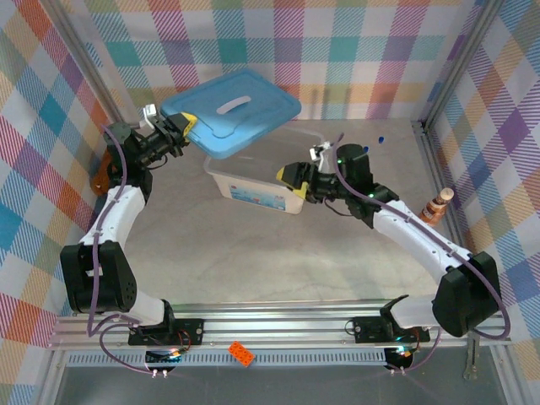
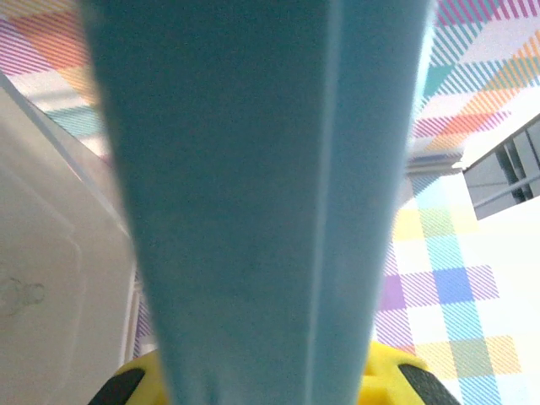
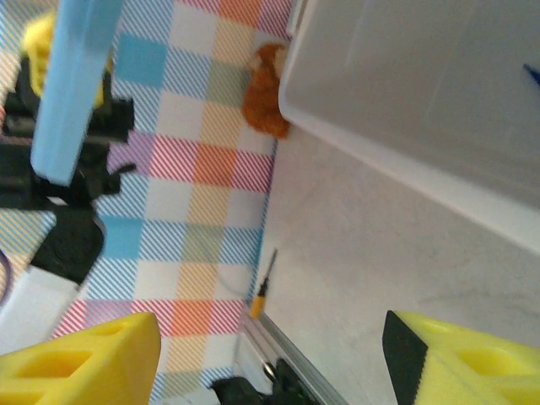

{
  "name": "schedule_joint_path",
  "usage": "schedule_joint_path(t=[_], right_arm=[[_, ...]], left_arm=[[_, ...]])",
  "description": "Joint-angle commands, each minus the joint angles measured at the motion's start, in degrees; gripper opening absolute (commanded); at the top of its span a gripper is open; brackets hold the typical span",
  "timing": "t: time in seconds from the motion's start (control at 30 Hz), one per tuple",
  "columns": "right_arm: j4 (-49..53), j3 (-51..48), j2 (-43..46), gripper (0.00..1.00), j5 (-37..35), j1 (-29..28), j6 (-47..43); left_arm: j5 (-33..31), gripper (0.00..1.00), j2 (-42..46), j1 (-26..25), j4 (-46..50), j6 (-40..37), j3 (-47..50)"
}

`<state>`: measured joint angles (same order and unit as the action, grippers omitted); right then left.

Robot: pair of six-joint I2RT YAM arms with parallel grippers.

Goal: Organize the chemistry lab equipment

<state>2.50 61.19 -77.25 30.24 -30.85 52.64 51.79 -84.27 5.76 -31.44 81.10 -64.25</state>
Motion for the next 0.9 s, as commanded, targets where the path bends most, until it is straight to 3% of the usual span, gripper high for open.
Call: schedule_joint_path(t=[0.0, 0.13, 0.23, 0.47, 0.87], right_arm=[[7.6, 3.6, -2.3, 0.72, -3.7, -3.1, -7.4], [10.3, 5.2, -5.6, 0.72, -5.1, -6.7, -8.5], [10.5, 5.2, -8.4, 0.72, -5.3, -8.1, -8.1], [12.0, 4.9, -10.4, 0.73, -8.1, -7.9, -10.6], [14.8, 4.2, -10.0, 0.73, -8.0, 3.3, -14.4]], left_arm=[[-1.1, 0.00, 2.4, 1.3, -1.3, -2.0, -1.9], [-0.7, 0.00, 1.5, 1.4, -1.1, -2.0, -2.9], [-0.2, 0.00, 1.8, 1.5, 4.8, -6.3, -3.4], [2.0, 0.00, 3.5, 1.5, 8.8, -10.5, -1.0], [2.7, 0.00, 5.0, 1.5, 13.6, -14.5, -0.3]])
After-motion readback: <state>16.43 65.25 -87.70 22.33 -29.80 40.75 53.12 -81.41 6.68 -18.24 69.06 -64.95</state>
